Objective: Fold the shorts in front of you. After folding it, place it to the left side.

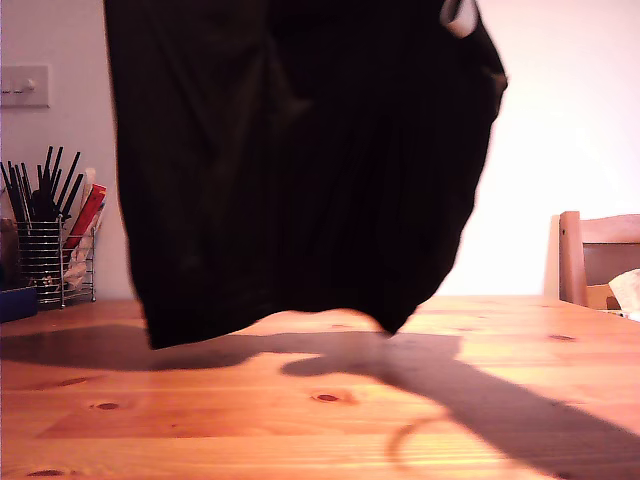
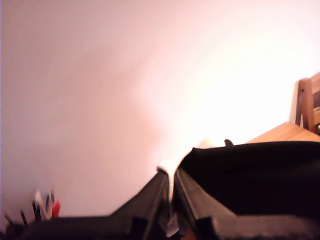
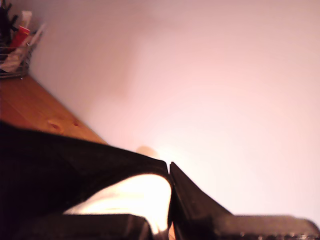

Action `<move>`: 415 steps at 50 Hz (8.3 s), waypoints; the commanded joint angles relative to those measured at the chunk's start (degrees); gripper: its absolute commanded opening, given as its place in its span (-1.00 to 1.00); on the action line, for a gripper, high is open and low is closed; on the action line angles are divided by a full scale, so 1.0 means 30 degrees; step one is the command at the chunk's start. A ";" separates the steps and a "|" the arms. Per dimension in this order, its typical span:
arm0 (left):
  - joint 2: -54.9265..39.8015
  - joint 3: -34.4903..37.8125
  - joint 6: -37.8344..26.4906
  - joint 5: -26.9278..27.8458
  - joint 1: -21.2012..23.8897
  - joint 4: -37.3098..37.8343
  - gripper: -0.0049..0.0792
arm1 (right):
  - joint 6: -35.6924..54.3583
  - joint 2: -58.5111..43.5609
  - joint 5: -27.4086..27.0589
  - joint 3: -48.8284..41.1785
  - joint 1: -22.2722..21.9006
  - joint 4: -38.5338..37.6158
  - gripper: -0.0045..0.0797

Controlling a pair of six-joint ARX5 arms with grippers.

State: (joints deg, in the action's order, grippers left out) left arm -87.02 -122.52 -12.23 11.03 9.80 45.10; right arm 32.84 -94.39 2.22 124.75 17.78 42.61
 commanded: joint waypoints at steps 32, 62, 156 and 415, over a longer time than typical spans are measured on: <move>-0.0262 -0.1974 0.0576 -0.3592 0.0291 0.4131 -0.93 | 0.0984 0.0073 -0.0087 0.1457 0.0131 0.5289 -0.92; -0.1078 -0.2667 0.0699 -0.2696 0.1486 0.3832 -0.93 | 0.1202 -0.0612 0.0058 0.1457 0.0146 0.4845 -0.92; -0.8888 -0.1909 -0.1610 0.2419 -0.0189 0.6695 -0.93 | -0.2849 -0.6448 0.5311 -0.0845 -0.0685 0.6047 -0.92; -0.2790 2.7613 0.8670 0.3031 0.1268 -1.7653 -0.17 | -1.0491 0.6288 0.8728 -2.2345 0.0211 -0.0838 -0.01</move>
State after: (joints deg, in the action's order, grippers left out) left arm -95.26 -40.60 13.41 19.90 13.52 -7.09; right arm 1.37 -75.16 28.14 57.56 18.11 40.40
